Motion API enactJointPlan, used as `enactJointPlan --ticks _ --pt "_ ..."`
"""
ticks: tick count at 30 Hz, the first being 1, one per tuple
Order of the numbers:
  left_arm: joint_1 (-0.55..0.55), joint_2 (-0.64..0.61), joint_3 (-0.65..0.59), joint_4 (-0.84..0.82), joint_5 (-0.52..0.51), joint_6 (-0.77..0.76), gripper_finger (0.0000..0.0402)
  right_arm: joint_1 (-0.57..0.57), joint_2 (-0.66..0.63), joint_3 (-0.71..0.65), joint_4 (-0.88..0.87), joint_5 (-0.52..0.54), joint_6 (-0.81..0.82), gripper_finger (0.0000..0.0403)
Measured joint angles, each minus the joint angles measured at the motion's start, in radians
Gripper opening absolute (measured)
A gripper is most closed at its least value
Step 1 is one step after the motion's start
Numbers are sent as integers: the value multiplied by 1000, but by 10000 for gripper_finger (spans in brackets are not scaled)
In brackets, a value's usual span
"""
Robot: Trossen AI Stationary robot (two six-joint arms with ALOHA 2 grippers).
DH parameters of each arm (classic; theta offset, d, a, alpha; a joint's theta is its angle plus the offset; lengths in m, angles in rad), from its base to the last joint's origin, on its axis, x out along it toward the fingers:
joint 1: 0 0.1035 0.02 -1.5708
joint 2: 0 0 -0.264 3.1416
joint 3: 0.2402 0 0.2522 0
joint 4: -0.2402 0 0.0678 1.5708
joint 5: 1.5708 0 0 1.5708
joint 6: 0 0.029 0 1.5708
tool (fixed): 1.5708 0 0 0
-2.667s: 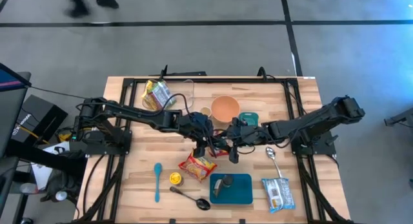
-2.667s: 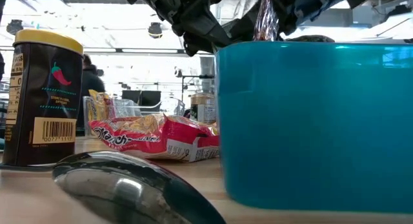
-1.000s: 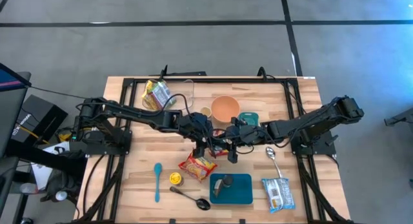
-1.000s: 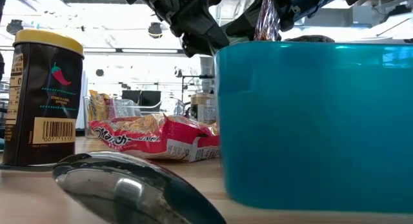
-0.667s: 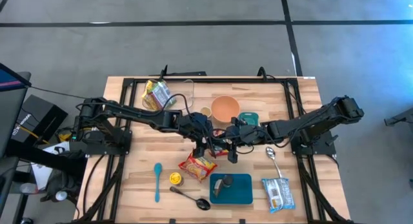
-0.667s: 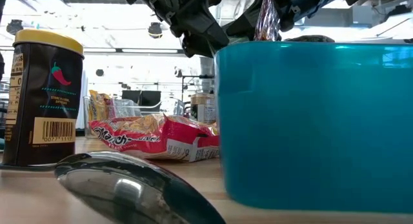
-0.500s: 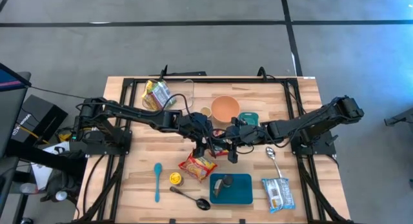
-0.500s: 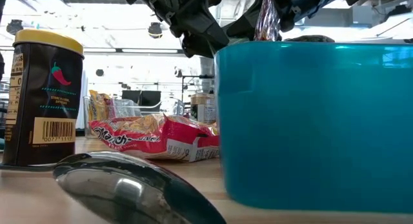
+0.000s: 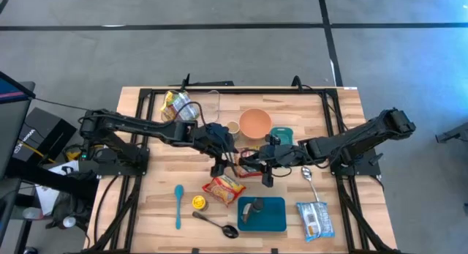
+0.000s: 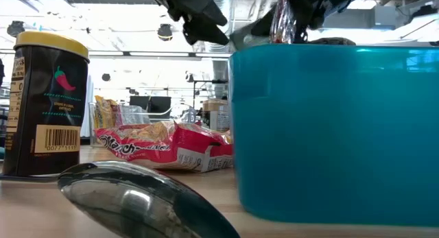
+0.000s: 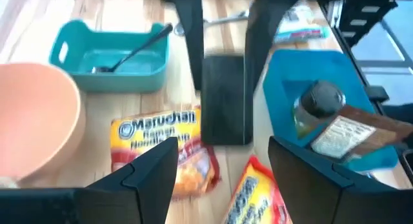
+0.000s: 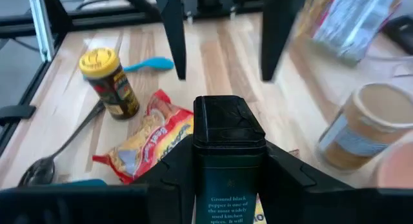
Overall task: Pick & Place Food Item
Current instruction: Put the black seasoning can into the blue bin
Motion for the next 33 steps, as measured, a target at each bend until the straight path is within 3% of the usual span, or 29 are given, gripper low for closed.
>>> enactJointPlan --ticks 13,33 --pt "0 -38 0 17 -13 15 237 185 -133 1 -149 218 57 118" --pt "0 -38 0 45 -12 15 237 534 -127 1 -162 506 275 122"
